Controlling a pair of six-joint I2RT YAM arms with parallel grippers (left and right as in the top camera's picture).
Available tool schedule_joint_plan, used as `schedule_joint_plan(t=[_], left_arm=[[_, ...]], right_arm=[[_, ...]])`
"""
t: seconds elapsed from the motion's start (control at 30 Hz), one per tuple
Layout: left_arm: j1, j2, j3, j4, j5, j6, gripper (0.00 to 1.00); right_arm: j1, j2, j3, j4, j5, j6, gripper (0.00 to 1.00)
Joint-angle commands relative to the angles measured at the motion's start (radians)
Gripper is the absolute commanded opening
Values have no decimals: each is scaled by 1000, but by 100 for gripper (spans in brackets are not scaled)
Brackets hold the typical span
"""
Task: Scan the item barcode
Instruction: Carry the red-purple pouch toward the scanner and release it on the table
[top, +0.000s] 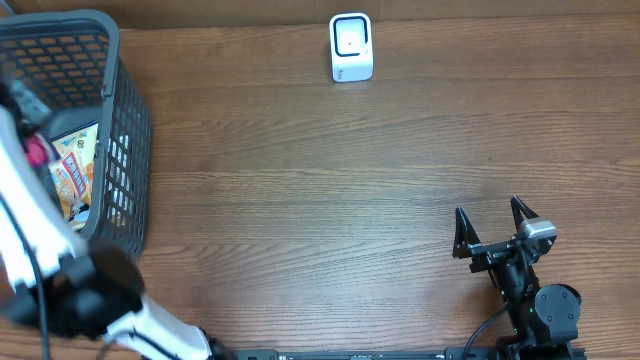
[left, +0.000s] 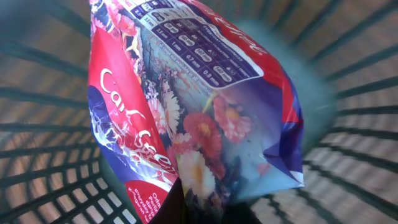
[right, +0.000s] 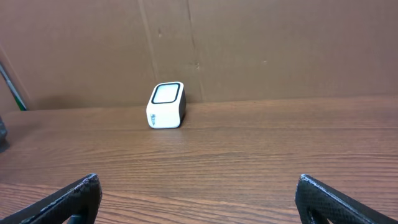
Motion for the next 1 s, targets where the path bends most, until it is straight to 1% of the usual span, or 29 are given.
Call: schedule_joint_plan(t=[0.0,0.1,0.17,0.27,0.33,0.37,0.43,0.5,0.57,0.67,0.77,0.87,0.97], left_arm=[[-1,-187,47,-2,156,-13,4],[-25,-287,46,-12,352,-7,4],[-71,-337,46,-24,478,11,4],[-191,-378,46,-62,610,32,4],[-301,-383,46,-93,645,45,4],[-396,-379,41,-115,641,61,4],[-518,-370,22,-135,611,82,4],[-658,-356,-22,-146,546,84,4],[-786,-336,-89,-148,441,70,4],[-921,-289,-206,-142,265,13,4],[-1002,-225,-332,-107,183,-39,4],[-1055,-146,-434,-47,182,-57,4],[-1089,-54,-487,-5,180,-68,4]], right_arm=[[3,-9,-10,5,6,-4,100],[3,-9,-10,5,6,-4,100],[3,-9,-10,5,6,-3,100],[3,-9,-10,5,6,-3,100],[3,-9,-10,5,6,-4,100],[3,-9,-10,5,6,-3,100],[3,-9,-10,5,6,-4,100],[3,-9,-10,5,6,-3,100],[3,-9,-10,5,6,-3,100],[3,-9,-10,5,6,-3,100],[3,-9,-10,5,6,-4,100],[3,-9,-10,5,6,-3,100],[3,-9,-10,5,6,-3,100]])
